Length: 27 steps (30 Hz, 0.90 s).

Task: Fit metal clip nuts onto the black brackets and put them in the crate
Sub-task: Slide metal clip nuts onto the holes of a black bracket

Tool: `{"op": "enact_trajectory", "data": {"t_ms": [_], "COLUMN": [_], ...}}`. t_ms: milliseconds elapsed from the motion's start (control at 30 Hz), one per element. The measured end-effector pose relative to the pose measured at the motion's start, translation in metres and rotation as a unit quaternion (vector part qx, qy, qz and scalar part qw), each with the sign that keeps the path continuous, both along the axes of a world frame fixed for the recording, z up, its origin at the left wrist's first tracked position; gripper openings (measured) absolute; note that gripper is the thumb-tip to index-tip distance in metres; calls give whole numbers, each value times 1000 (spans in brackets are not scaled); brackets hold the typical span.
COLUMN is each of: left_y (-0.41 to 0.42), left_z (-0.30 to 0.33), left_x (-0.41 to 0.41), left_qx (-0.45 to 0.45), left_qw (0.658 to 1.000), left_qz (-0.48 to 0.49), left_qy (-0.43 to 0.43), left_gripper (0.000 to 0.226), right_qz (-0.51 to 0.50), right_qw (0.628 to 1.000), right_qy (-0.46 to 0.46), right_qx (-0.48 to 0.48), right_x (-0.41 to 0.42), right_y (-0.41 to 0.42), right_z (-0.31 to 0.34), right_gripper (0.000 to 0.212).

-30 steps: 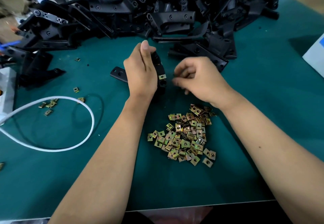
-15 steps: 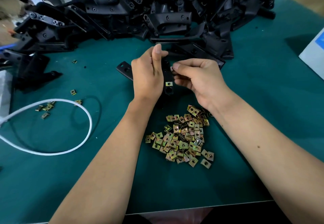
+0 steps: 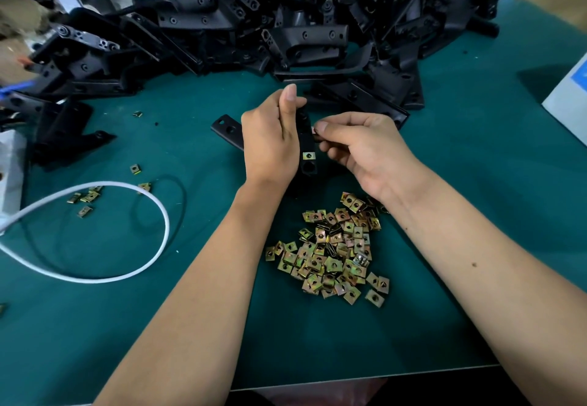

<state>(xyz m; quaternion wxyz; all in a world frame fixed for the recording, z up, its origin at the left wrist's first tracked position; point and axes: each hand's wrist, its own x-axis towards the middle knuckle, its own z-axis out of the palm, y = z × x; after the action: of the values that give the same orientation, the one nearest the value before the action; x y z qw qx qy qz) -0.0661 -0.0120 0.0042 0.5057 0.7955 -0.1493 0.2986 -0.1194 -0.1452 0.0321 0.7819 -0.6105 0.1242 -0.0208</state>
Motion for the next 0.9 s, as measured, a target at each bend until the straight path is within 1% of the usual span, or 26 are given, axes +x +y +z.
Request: {"op": "enact_trajectory", "data": {"t_ms": [133,267,400,467,600,667,767,900], "left_y": [1,-2,-3,-4,-7,-8,-12,-13], "left_z": [1,2,4,6,9,11,13,12], "left_x": [-1,-2,-4,-6,-10,-11,-15,-14], "left_qx": [1,10,29,33,40,46,54,49], "left_qw": [1000,1000,999,999,998,998,998,998], "left_qz": [-4,-6,-5,1,20,24,6,8], "left_qy": [5,3,-14,-25,-34,-35,-29,-37], "left_gripper": [55,54,47,46,47,49,57,57], "right_qz": [-1,-4,1,10,15,15,18,24], "right_qw": [1000,1000,1000,1000,999,999,999,999], "right_qy": [15,9,5,4,5,4,1,-7], "right_qx": [16,25,6,8,36,33,26,25], "right_x": [0,0,0,0,0,0,0,1], "right_y": [1,1,-1,-2,-4,-3,0,2], "right_z": [0,-1,1,2,2,1,0,-2], "right_gripper": [5,5,23,26,27,27,28,27]}}
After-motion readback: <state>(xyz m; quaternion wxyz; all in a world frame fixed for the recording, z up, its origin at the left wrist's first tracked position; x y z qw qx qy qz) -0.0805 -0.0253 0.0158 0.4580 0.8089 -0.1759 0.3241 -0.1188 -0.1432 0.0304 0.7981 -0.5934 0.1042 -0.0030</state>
